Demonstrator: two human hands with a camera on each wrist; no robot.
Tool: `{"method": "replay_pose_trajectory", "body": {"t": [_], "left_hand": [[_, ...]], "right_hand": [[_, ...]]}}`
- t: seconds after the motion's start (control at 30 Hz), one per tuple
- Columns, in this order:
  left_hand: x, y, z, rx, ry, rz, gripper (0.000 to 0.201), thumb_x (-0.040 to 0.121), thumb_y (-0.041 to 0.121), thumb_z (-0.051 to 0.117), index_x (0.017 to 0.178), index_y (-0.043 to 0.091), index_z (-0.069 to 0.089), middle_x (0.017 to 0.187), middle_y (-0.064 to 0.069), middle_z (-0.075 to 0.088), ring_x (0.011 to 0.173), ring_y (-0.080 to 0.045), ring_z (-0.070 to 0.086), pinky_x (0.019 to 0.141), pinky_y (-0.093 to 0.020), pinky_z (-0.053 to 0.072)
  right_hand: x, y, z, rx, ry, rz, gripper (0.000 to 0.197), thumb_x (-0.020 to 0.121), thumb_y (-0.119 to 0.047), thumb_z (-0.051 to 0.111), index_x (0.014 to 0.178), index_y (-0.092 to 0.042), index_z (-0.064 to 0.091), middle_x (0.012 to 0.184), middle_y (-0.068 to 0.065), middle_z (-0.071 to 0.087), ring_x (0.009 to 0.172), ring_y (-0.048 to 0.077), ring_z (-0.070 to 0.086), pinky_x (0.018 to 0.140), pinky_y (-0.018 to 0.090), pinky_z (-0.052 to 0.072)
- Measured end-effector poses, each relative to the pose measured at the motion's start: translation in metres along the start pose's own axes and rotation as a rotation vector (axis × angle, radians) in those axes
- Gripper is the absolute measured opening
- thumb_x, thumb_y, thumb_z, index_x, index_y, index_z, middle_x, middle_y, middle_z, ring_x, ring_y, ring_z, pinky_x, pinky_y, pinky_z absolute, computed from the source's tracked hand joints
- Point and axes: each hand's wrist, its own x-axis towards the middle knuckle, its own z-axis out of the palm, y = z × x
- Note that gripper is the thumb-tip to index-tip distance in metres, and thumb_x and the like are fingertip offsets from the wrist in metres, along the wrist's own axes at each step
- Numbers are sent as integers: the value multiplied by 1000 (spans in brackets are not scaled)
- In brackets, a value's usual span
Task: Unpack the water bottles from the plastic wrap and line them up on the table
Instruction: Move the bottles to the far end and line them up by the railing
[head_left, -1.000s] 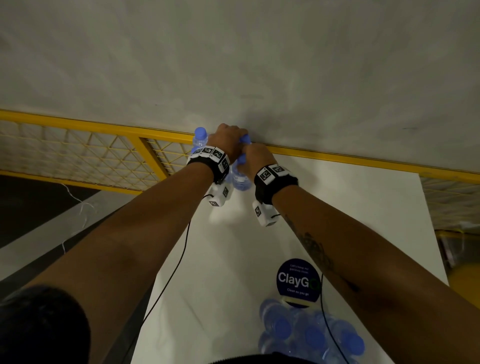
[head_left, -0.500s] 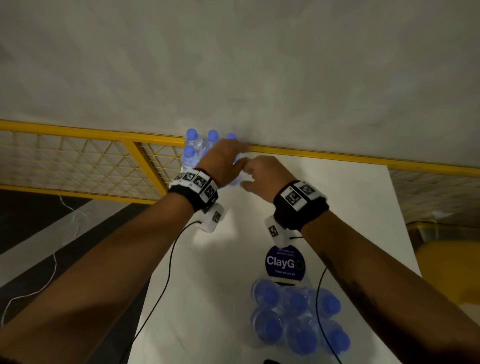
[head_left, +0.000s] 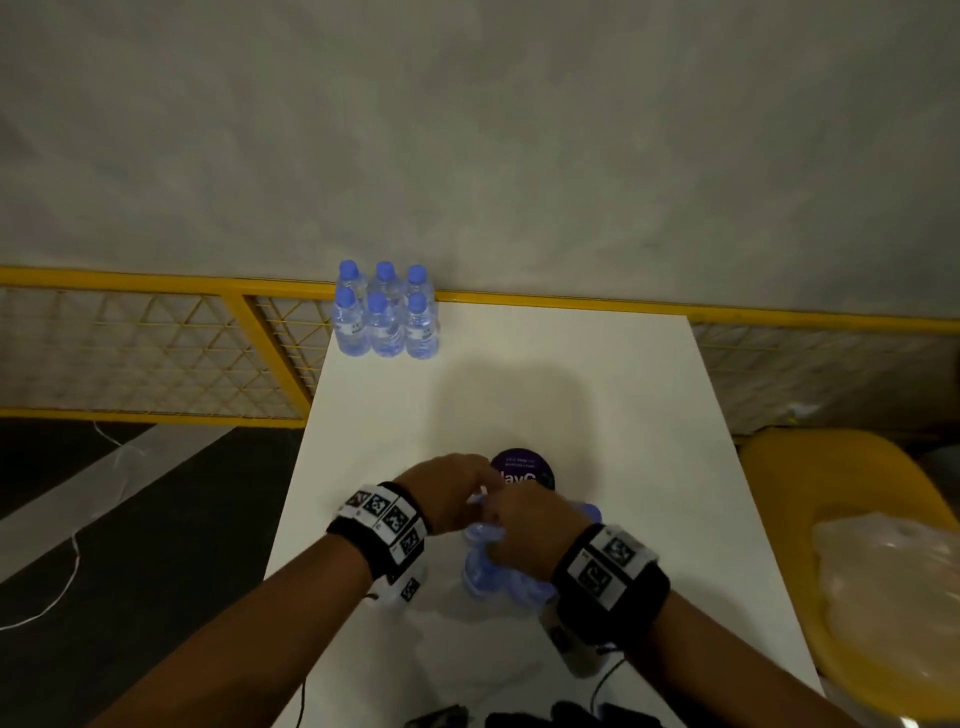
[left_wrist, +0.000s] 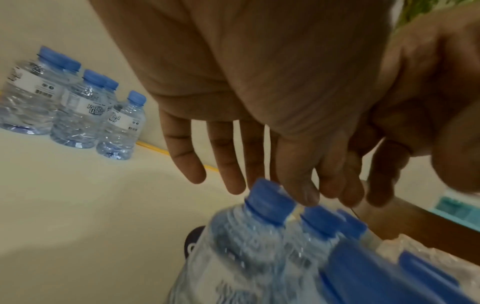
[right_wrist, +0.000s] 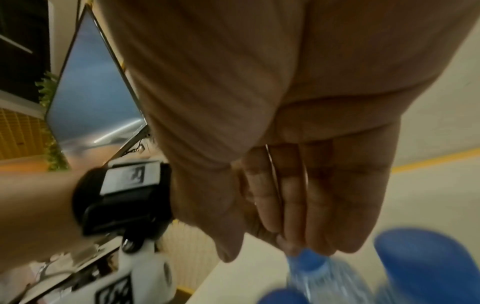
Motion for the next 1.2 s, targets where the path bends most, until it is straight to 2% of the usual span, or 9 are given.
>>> {"method": "replay_pose_trajectory", "body": {"t": [0.17,0.27,0.43,0.5,0.57,0.7,0.9,1.07,1.2], "left_hand": [[-8,10,18,53,-1,-22,30,90,17,69,119,18,73,118,-8,68,108,-31,64,94,-45,53],[-10,10,23,51,48,-79,32,86,15,70,118,15,73,117,-9,66,107,-30,64,93,-44,53],[-7,8,33,118,122,-65,25,86,12,68,111,11,73,110,-10,66,100,-32,65,88,-46,55],[-5,3,38,173,143,-75,29,88,15,69,116,12,70,114,-9,65,105,-31,63,91,-44,54],[-1,-2,39,199,153,-98,34,88,18,71,121,13,67,118,-9,63,108,-29,61,91,-42,53],[11,-10,25,215,219,-96,29,87,20,70,116,15,66,114,-6,63,105,-28,61,86,-48,56],[55,-17,-48,328,364,-73,30,90,29,70,118,17,69,114,-5,66,109,-31,57,82,-47,55],[125,-45,-122,394,304,-202,33,94,39,64,123,24,64,120,-2,63,119,-28,51,94,-49,51],[176,-82,-165,447,303,-271,26,95,40,63,116,26,67,119,-1,65,117,-29,55,97,-48,51]], "right_hand": [[1,-2,63,-26,105,73,21,88,-20,57,105,-10,64,99,11,65,82,28,62,75,40,54],[6,-7,78,-101,105,26,18,94,-13,53,108,-6,63,105,13,67,93,31,67,83,44,55],[6,-9,76,-123,149,95,21,93,-11,55,113,-7,61,107,15,65,95,33,65,78,44,52],[11,-9,74,-94,89,73,20,95,-10,57,113,-2,61,112,16,66,102,33,65,86,40,49],[12,-7,70,-21,106,68,20,95,-11,56,112,-1,60,110,16,66,100,32,65,81,36,47],[0,-5,51,-36,225,-28,23,96,-12,48,113,-1,56,107,13,61,94,29,62,72,29,39],[30,5,-27,70,297,-28,16,80,-25,64,84,-16,52,84,4,53,76,25,57,62,28,34],[86,17,-91,102,351,25,33,81,-25,66,107,-6,62,101,11,64,90,29,64,68,27,42],[140,31,-128,105,391,89,25,83,-27,66,101,-11,66,100,9,64,86,27,64,69,27,43]]}}
